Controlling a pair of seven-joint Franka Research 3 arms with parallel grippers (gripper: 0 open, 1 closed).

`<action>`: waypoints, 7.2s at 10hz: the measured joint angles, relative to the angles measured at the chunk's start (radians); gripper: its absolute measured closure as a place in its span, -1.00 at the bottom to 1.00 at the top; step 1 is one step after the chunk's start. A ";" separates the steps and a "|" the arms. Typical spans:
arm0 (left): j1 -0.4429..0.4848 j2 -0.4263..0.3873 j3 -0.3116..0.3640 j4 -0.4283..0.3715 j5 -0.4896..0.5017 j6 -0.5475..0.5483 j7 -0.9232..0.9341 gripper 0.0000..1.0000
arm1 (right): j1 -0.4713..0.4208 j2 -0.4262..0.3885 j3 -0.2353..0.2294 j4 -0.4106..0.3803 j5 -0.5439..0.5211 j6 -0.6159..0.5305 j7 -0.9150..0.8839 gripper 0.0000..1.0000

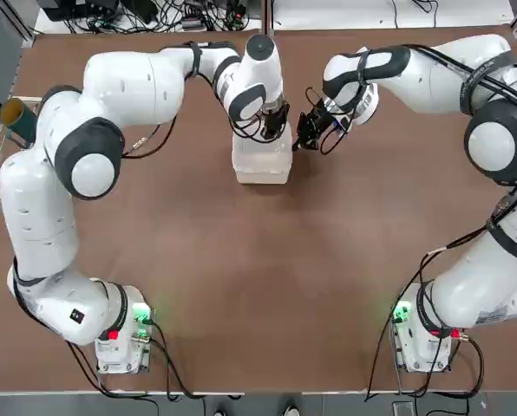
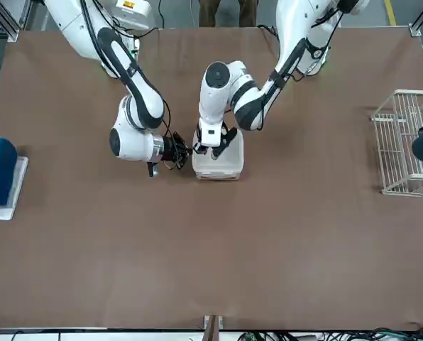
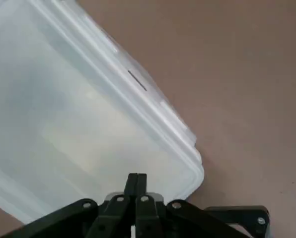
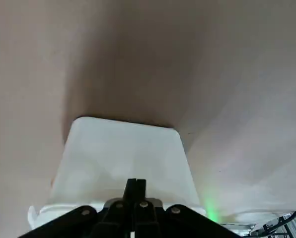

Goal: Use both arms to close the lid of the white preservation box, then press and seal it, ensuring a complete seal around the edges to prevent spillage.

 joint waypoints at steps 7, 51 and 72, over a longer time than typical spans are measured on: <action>0.048 0.001 -0.002 0.009 0.001 -0.013 0.004 0.98 | -0.008 -0.001 -0.028 0.055 0.008 -0.114 0.001 0.97; 0.558 -0.082 -0.432 -0.263 0.130 -0.155 0.073 0.98 | 0.299 0.512 -0.113 0.987 -0.611 -0.448 -0.477 0.98; 0.608 -0.079 -0.430 -0.247 0.147 -0.155 0.064 0.98 | 0.298 0.518 -0.104 0.986 -0.614 -0.462 -0.424 0.97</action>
